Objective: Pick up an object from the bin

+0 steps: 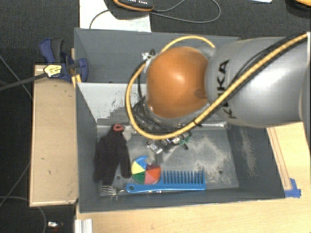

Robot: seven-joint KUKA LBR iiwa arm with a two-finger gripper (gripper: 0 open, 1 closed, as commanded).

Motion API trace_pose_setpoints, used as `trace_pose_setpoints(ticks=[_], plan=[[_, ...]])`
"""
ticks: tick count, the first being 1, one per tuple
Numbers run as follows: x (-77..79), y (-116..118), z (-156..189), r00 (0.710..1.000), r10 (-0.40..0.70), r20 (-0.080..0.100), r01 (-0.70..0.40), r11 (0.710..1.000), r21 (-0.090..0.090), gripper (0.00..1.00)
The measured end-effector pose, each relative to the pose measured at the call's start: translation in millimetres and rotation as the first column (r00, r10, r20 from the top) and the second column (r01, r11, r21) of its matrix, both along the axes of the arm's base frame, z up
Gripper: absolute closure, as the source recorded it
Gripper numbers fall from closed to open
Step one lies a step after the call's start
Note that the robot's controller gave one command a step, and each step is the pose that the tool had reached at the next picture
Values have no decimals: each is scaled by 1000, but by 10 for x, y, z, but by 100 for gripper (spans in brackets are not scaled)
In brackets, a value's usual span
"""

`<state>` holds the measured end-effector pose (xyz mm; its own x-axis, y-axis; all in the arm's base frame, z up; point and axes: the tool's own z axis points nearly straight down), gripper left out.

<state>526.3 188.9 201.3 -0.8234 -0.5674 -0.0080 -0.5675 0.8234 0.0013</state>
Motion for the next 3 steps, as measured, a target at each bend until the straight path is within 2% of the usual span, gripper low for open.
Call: trace_pose_setpoints(ticks=[1,2,3], plan=[[11,88,-346,1000,12,6,-12,1000,2,0],[-12,101,-489,971,-237,1,237,971,4,0],[-75,312,-301,991,137,6,-137,991,2,0]])
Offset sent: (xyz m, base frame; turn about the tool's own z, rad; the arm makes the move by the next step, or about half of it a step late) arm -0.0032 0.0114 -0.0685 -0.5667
